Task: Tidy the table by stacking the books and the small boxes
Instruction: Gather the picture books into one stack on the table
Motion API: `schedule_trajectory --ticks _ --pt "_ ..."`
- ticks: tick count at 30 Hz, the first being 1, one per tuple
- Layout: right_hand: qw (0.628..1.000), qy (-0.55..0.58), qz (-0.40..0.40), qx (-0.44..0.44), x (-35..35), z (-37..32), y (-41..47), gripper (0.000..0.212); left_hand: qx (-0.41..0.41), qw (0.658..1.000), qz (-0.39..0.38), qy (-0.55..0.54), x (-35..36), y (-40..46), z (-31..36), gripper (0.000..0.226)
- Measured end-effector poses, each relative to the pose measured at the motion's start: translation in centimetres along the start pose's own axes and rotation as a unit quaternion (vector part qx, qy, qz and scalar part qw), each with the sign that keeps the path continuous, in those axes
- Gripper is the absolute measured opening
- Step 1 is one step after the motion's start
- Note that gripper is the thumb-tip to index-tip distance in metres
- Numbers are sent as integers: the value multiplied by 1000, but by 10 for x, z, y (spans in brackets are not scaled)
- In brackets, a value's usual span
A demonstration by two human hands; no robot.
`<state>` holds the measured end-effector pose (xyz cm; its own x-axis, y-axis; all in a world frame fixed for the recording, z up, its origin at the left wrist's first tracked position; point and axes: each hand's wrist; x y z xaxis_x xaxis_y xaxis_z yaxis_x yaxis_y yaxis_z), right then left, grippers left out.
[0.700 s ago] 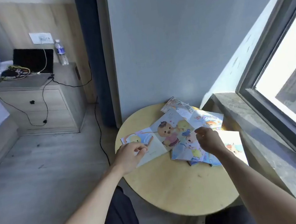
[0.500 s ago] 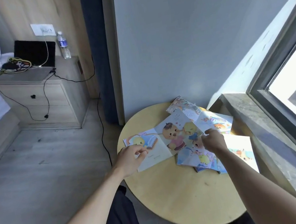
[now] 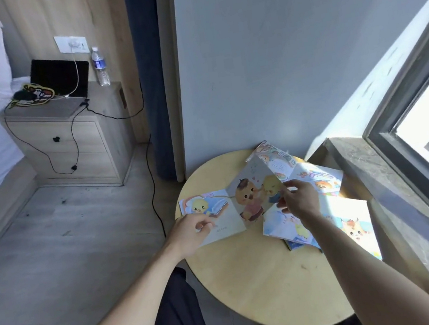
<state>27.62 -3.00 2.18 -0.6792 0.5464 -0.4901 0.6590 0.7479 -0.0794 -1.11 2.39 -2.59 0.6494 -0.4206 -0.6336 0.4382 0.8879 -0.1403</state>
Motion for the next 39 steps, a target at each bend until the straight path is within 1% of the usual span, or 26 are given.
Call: schedule_trajectory --ticks 2,5,6,8,11,13,14,16,17,20,24,27,29,35,37,38,39 --pt "999 49 2 3 -2 -5 -13 13 1 999 -36 -4 3 -10 8 16" --pt "989 143 8 28 -9 -13 -31 12 7 987 -158 26 16 -29 18 19" --pt "985 167 6 32 -13 -16 -37 12 3 982 -185 40 21 -33 19 23" --pt "978 205 3 35 -20 -22 -48 11 -18 979 -197 52 27 -39 19 34" --pt "973 229 6 28 -31 -25 -62 11 -40 985 -163 26 28 -47 19 61" --pt "973 230 10 28 -34 -19 -70 12 -38 992 -122 0 25 -49 21 72" --pt "973 230 11 30 -34 -16 -73 14 -35 995 -91 -19 23 -50 21 70" --pt "972 233 6 35 -32 -9 -82 16 -24 997 -30 -68 20 -49 22 61" --pt "971 236 -1 37 -30 -6 -87 16 -12 995 -15 -96 19 -49 23 57" --pt "967 250 -32 44 -21 -2 -102 17 17 987 -8 -158 20 -51 25 48" --pt "968 240 -52 56 -9 7 -112 18 8 970 27 -240 21 -55 30 42" --pt "967 237 -65 65 -5 13 -116 16 -12 956 40 -291 18 -56 32 29" --pt "964 241 -85 70 -4 16 -118 14 -36 949 45 -310 17 -56 30 22" --pt "957 233 -153 76 3 27 -122 11 -91 926 59 -363 17 -53 17 15" --pt "952 236 -182 75 8 27 -122 11 -101 933 72 -338 18 -49 9 10" --pt "949 236 -195 73 10 28 -123 12 -105 938 93 -316 19 -48 4 5" --pt "947 235 -207 71 12 27 -124 13 -114 940 120 -298 19 -46 0 5"
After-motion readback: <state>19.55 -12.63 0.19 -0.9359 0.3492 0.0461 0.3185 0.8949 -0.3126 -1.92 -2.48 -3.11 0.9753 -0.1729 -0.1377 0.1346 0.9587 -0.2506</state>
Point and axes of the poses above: each hand's wrist, its own y-axis towards the middle knuckle, its own x-axis out of the palm, z = x × y, and after that the axes turned 4 degrees about -x, right-handed
